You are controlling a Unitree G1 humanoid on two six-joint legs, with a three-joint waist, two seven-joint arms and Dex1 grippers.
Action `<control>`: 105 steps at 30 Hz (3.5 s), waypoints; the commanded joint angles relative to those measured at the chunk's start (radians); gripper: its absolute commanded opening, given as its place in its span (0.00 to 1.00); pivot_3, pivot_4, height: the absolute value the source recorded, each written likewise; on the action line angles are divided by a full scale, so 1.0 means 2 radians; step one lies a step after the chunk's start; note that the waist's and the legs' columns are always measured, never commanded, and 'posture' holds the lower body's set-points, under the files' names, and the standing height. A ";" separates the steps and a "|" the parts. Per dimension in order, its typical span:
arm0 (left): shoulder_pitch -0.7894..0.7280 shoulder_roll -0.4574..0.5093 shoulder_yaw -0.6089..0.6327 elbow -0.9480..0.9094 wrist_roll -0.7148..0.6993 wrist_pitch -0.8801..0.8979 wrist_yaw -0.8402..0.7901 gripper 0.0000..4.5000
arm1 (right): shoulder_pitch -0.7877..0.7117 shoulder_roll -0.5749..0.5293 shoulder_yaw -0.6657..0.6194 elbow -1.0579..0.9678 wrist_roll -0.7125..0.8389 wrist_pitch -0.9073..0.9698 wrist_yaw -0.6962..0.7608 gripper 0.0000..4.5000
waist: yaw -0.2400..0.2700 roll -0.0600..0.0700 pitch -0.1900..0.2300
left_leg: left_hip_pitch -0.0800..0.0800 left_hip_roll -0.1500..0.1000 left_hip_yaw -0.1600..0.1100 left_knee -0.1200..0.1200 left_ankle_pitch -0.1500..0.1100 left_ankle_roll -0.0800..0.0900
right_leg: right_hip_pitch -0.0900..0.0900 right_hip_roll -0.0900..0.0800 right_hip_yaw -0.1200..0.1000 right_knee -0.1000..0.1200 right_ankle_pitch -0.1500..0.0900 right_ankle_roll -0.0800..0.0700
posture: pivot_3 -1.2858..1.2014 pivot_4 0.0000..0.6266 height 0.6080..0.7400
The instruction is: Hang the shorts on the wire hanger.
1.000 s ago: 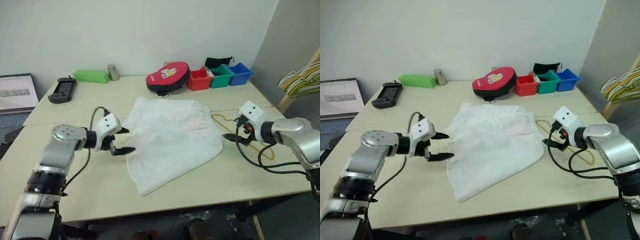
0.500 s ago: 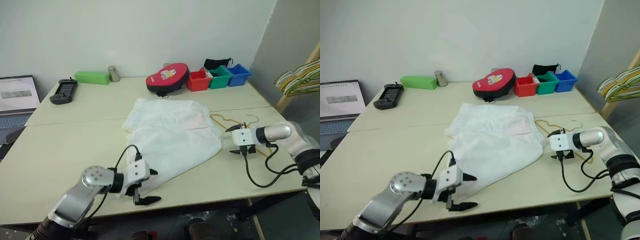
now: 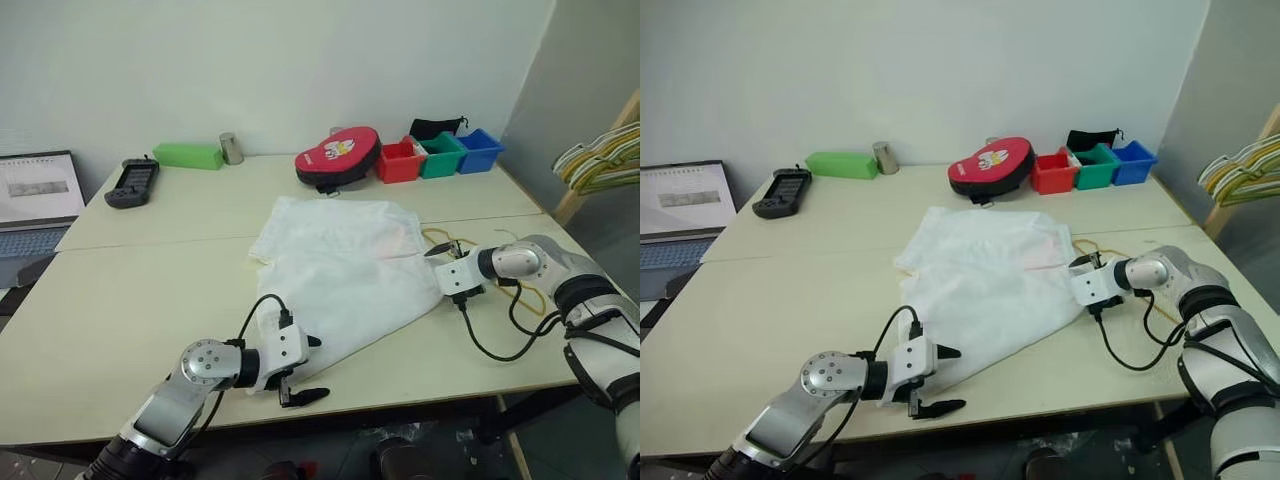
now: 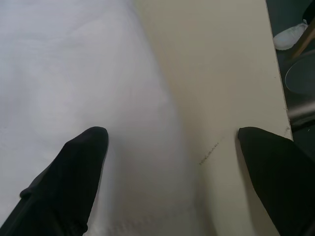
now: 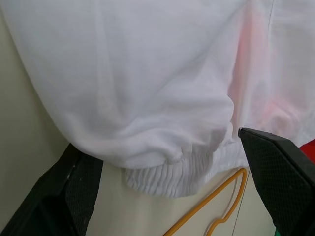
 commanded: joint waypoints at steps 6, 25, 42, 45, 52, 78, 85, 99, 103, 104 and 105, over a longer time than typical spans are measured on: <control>-0.020 0.019 0.014 0.051 0.013 0.000 0.000 0.73 | -0.011 0.013 -0.027 0.013 0.028 0.007 0.044 0.67 | -0.001 0.000 0.000 | 0.001 0.000 0.000 0.000 0.001 0.001 | 0.000 0.001 0.000 0.001 0.001 0.000 | 0.48 0.07 1.00; -0.028 0.086 0.067 0.114 -0.019 -0.029 -0.039 0.01 | 0.134 -0.024 -0.084 -0.224 0.162 0.110 0.226 0.00 | -0.004 0.000 0.000 | 0.000 0.001 -0.001 -0.001 0.001 0.002 | -0.001 0.001 -0.001 0.000 0.003 0.002 | 0.49 0.07 1.00; 0.032 0.156 0.077 0.092 -0.024 -0.049 -0.105 0.06 | 0.299 -0.076 -0.094 -0.619 0.236 0.441 0.306 0.00 | 0.009 0.000 0.000 | -0.001 0.004 0.000 -0.003 0.001 0.002 | -0.003 0.002 -0.002 0.000 -0.001 -0.003 | 0.49 0.06 1.00; 0.028 0.155 0.078 0.096 -0.027 -0.049 -0.107 0.19 | 0.301 -0.081 -0.097 -0.632 0.246 0.461 0.313 0.10 | 0.012 0.000 0.000 | -0.001 0.004 0.001 -0.003 0.001 0.002 | -0.003 0.002 -0.002 0.000 -0.001 -0.003 | 0.49 0.06 1.00; 0.028 0.161 0.088 0.096 -0.033 -0.050 -0.117 0.51 | 0.298 -0.096 -0.115 -0.670 0.273 0.501 0.322 0.48 | 0.012 0.000 0.000 | -0.001 0.004 0.001 -0.003 0.001 0.002 | -0.003 0.002 -0.002 0.000 -0.001 -0.003 | 0.49 0.07 1.00; -0.159 0.052 0.118 -0.016 -0.167 0.131 -0.043 0.98 | 0.178 -0.122 -0.248 -0.491 0.342 0.841 0.161 1.00 | 0.011 -0.004 0.002 | -0.003 0.005 0.007 0.000 0.000 0.000 | -0.006 0.002 0.000 0.000 0.001 -0.001 | 0.46 0.07 1.00; -0.231 -0.055 0.058 -0.027 -0.128 0.119 0.036 0.98 | 0.062 -0.104 -0.227 -0.234 0.293 0.779 0.106 1.00 | -0.002 -0.003 0.001 | -0.006 0.000 0.007 -0.001 -0.001 0.001 | -0.007 0.002 0.001 -0.002 0.003 0.003 | 0.45 0.05 1.00; -0.223 -0.155 -0.003 -0.022 -0.081 0.109 0.103 0.98 | -0.002 -0.070 -0.201 0.026 0.217 0.642 0.087 1.00 | -0.021 -0.001 0.000 | -0.010 -0.001 0.006 0.001 -0.001 0.001 | -0.010 0.001 0.002 -0.002 0.004 0.004 | 0.46 0.04 1.00; -0.218 -0.152 -0.001 -0.030 -0.083 0.114 0.107 0.98 | 0.001 -0.067 -0.209 0.045 0.212 0.632 0.072 1.00 | -0.021 0.000 0.000 | -0.010 -0.002 0.006 0.002 -0.001 0.002 | -0.009 0.001 0.002 -0.001 0.004 0.006 | 0.47 0.03 1.00; -0.215 -0.151 0.000 -0.033 -0.084 0.116 0.108 0.98 | 0.002 -0.066 -0.213 0.050 0.213 0.633 0.067 1.00 | -0.021 0.000 0.000 | -0.010 -0.002 0.006 0.002 -0.001 0.002 | -0.009 0.001 0.002 -0.001 0.004 0.006 | 0.47 0.03 1.00; -0.213 -0.150 0.000 -0.036 -0.084 0.118 0.109 1.00 | 0.002 -0.066 -0.216 0.053 0.214 0.634 0.063 0.92 | -0.021 0.000 0.000 | -0.009 -0.002 0.006 0.002 -0.001 0.002 | -0.009 0.001 0.002 -0.001 0.004 0.006 | 0.47 0.03 1.00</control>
